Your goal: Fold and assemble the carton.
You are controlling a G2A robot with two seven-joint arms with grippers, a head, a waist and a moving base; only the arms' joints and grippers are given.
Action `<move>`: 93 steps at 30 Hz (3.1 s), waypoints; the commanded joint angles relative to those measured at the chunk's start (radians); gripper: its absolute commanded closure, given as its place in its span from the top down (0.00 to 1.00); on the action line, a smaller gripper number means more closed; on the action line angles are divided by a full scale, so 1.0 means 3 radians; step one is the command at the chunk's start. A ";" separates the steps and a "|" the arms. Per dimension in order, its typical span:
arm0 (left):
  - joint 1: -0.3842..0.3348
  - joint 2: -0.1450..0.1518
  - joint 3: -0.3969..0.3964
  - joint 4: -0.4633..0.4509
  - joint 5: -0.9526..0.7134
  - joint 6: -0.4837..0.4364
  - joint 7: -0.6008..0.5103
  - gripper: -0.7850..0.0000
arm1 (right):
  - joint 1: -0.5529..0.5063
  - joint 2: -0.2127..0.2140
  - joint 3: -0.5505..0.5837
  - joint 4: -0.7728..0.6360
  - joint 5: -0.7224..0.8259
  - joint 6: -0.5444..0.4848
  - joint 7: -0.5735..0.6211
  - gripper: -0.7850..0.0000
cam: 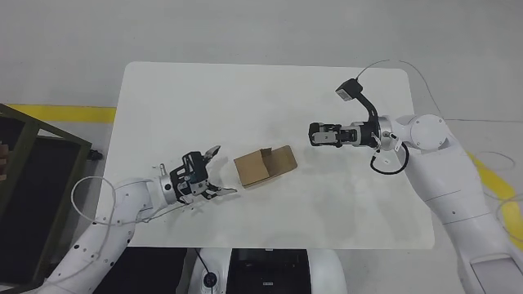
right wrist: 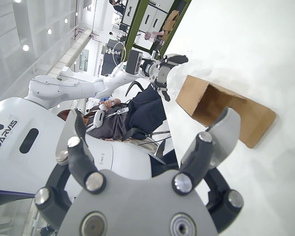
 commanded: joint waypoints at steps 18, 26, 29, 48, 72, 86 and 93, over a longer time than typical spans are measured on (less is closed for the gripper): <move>0.0000 -0.0001 0.0007 -0.0003 0.0000 0.0002 -0.0001 1.00 | 0.0000 0.0000 0.0000 0.0000 0.0000 0.0000 0.0000 1.00; 0.0020 0.0010 -0.0061 0.0072 -0.0012 0.0006 0.0022 1.00 | 0.0000 0.0000 0.0000 0.0000 0.0000 0.0000 0.0000 1.00; 0.0302 0.0113 -0.0479 0.0408 0.0221 -0.0171 0.0513 1.00 | 0.0000 0.0000 0.0000 0.0000 0.0000 0.0000 0.0000 1.00; 0.1214 0.0516 -0.1327 0.1094 0.1273 0.0234 0.2593 1.00 | 0.0000 0.0000 0.0000 0.0000 0.0000 0.0000 0.0000 1.00; 0.1214 0.0516 -0.1327 0.1094 0.1273 0.0234 0.2593 1.00 | 0.0000 0.0000 0.0000 0.0000 0.0000 0.0000 0.0000 1.00; 0.1214 0.0516 -0.1327 0.1094 0.1273 0.0234 0.2593 1.00 | 0.0000 0.0000 0.0000 0.0000 0.0000 0.0000 0.0000 1.00; 0.1214 0.0516 -0.1327 0.1094 0.1273 0.0234 0.2593 1.00 | 0.0000 0.0000 0.0000 0.0000 0.0000 0.0000 0.0000 1.00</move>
